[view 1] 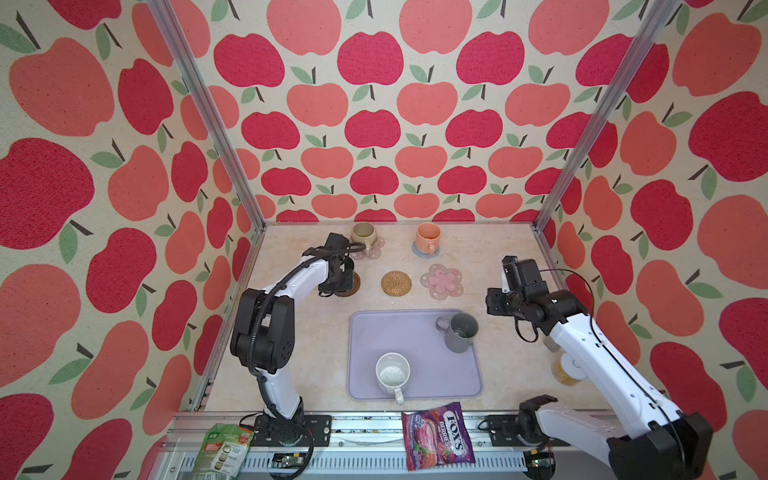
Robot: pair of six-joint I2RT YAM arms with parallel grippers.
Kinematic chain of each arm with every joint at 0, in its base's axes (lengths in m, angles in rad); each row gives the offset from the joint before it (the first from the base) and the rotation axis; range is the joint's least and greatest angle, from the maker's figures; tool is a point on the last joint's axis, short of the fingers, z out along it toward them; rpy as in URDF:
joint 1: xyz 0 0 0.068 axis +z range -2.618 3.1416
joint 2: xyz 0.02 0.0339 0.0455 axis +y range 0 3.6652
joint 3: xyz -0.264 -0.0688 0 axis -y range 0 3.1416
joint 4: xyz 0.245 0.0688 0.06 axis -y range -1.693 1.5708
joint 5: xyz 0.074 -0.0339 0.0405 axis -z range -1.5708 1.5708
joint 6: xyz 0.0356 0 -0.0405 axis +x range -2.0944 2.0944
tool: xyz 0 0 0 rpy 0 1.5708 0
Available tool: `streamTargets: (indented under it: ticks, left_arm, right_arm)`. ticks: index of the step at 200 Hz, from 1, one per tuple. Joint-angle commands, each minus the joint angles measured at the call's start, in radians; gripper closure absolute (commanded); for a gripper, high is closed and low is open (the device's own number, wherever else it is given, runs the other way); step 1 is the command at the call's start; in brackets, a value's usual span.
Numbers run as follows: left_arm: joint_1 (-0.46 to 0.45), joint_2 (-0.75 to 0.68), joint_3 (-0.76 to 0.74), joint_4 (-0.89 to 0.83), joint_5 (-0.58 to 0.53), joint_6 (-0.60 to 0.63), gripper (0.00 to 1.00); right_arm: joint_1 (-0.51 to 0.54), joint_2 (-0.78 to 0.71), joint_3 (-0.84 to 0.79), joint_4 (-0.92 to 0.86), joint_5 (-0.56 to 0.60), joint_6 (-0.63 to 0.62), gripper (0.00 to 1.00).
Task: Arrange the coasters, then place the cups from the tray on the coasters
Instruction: 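Lower black mug onto the brown coaster and open left gripper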
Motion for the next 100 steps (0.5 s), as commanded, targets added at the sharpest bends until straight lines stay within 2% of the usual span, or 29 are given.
streamTargets:
  ticks: [1, 100]
  left_arm:
    - [-0.02, 0.011, -0.011, 0.019, 0.007, -0.01, 0.93]
    - [-0.009, -0.013, -0.026, -0.017, -0.037, -0.04, 0.93]
  right_arm:
    - [-0.003, -0.034, -0.005, -0.016, -0.006, 0.01, 0.42]
    - [-0.003, -0.077, -0.019, -0.028, -0.01, 0.019, 0.42]
